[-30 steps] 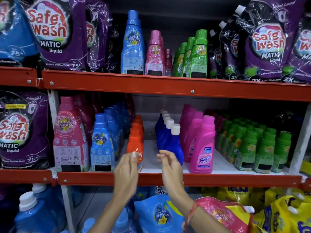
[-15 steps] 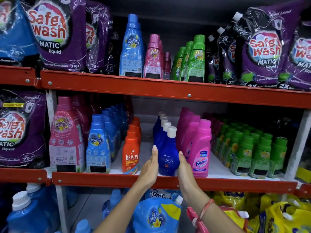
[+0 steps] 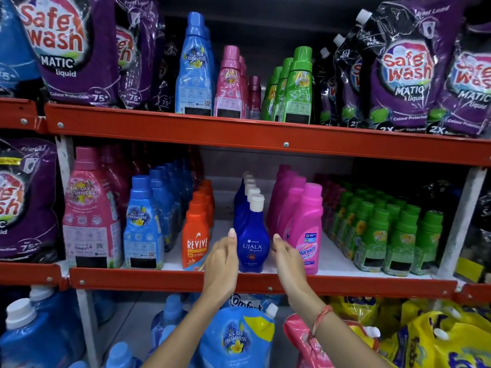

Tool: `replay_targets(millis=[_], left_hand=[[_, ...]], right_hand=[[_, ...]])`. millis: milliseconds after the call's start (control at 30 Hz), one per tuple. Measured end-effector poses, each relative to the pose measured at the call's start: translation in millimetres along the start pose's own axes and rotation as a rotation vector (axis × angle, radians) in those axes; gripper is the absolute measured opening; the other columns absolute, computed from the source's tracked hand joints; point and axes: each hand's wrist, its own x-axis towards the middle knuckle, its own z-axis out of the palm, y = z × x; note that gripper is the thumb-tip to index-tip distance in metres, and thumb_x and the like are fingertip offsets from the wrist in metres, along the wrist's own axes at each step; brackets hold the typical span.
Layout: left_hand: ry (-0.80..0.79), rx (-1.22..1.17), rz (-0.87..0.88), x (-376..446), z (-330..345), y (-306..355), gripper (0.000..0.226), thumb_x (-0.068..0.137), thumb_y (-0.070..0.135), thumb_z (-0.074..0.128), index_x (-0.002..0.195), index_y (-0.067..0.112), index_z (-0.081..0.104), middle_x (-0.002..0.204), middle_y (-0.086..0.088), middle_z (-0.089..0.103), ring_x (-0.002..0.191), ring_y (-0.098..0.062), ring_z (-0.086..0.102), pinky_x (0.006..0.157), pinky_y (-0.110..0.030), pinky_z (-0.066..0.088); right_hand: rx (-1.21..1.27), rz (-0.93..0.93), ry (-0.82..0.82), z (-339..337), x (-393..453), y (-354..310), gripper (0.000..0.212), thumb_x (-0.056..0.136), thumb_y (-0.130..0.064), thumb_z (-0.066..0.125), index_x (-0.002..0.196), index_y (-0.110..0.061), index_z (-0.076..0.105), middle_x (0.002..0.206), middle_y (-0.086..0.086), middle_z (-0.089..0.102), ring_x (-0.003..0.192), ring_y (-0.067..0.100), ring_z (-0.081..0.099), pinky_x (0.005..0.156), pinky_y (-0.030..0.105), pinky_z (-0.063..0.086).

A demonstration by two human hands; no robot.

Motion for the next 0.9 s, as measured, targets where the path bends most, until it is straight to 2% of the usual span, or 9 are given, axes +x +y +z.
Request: replay_targets(millis=[100,167,233,333,400,533,667,800,900], left_hand=[[0.117,-0.020,0.115,-5.9,8.1,8.6,0.051,0.096,0.050,0.025,0.092,0.018,0.065,0.098,-0.001,0.069,0.089,-0.011,0.064,0.083,-0.030,0.045],[-0.062,-0.106,0.032,-6.5,20.1,12.6,0.047,0.098,0.049,0.029,0.088,0.023,0.067,0.099,-0.003,0.073,0.083,-0.006,0.069,0.087,-0.034,0.051],[-0.265,-0.170,-0.079,-6.1,35.4,16.2,0.061,0.088,0.066,0.026,0.098,0.023,0.069,0.109,-0.002,0.073,0.091,-0.006,0.069,0.097,-0.036,0.050],[-0.391,-0.127,-0.219,-2.5,56.5,22.4,0.115,0.060,0.098,0.012,0.128,0.019,0.060,0.131,-0.006,0.063,0.120,-0.019,0.059,0.114,-0.045,0.036],[-0.471,-0.108,-0.289,-0.3,66.5,29.3,0.133,0.051,0.103,0.006,0.144,0.016,0.045,0.145,-0.006,0.051,0.133,-0.023,0.048,0.119,-0.047,0.026],[-0.551,-0.166,-0.300,4.5,79.1,41.4,0.144,0.040,0.107,0.008,0.152,0.019,0.028,0.159,-0.005,0.032,0.145,-0.022,0.031,0.122,-0.047,0.021],[-0.527,-0.129,-0.304,7.3,78.6,48.6,0.137,0.046,0.102,0.003,0.151,0.019,0.030,0.155,-0.008,0.039,0.141,-0.024,0.038,0.119,-0.047,0.027],[-0.542,-0.129,-0.311,6.8,74.2,56.8,0.109,0.070,0.083,0.003,0.148,0.015,0.036,0.144,-0.008,0.051,0.129,-0.019,0.048,0.117,-0.043,0.032],[-0.526,-0.127,-0.305,9.2,76.2,56.3,0.108,0.071,0.084,0.005,0.144,0.014,0.043,0.136,-0.016,0.059,0.127,-0.027,0.054,0.115,-0.047,0.035]], right_hand=[[0.024,-0.254,0.211,-19.1,-8.6,-3.6,0.029,0.100,-0.031,0.041,0.089,-0.028,0.067,0.088,-0.006,0.073,0.089,0.016,0.069,0.086,0.038,0.055],[0.002,-0.322,0.357,-34.4,-4.1,-0.1,0.027,0.100,-0.030,0.040,0.091,-0.031,0.065,0.094,-0.002,0.072,0.086,0.017,0.067,0.083,0.043,0.055],[0.026,-0.266,0.445,-50.3,6.8,5.4,0.024,0.101,-0.031,0.039,0.100,-0.028,0.063,0.109,0.002,0.065,0.097,0.024,0.063,0.089,0.047,0.050],[0.052,-0.030,0.358,-70.4,24.7,10.6,0.039,0.102,-0.032,0.035,0.130,-0.013,0.054,0.135,0.013,0.055,0.125,0.032,0.051,0.097,0.036,0.040],[0.103,0.097,0.224,-76.3,31.5,12.8,0.050,0.102,-0.038,0.032,0.142,-0.010,0.044,0.147,0.014,0.047,0.134,0.031,0.045,0.103,0.037,0.036],[0.191,0.156,0.066,-79.0,39.1,10.5,0.048,0.101,-0.046,0.030,0.124,-0.015,0.058,0.132,0.016,0.060,0.109,0.028,0.060,0.088,0.035,0.041],[0.166,0.152,0.047,-77.3,48.3,16.4,0.042,0.098,-0.054,0.031,0.081,-0.030,0.062,0.109,0.011,0.069,0.087,0.018,0.063,0.090,0.038,0.048],[0.147,0.155,0.044,-76.7,49.3,13.5,0.040,0.096,-0.057,0.032,0.082,-0.032,0.060,0.105,0.008,0.067,0.092,0.021,0.063,0.092,0.040,0.049],[0.141,0.140,0.043,-76.4,50.2,13.0,0.039,0.096,-0.057,0.032,0.084,-0.032,0.060,0.104,0.008,0.067,0.094,0.022,0.063,0.090,0.040,0.049]])
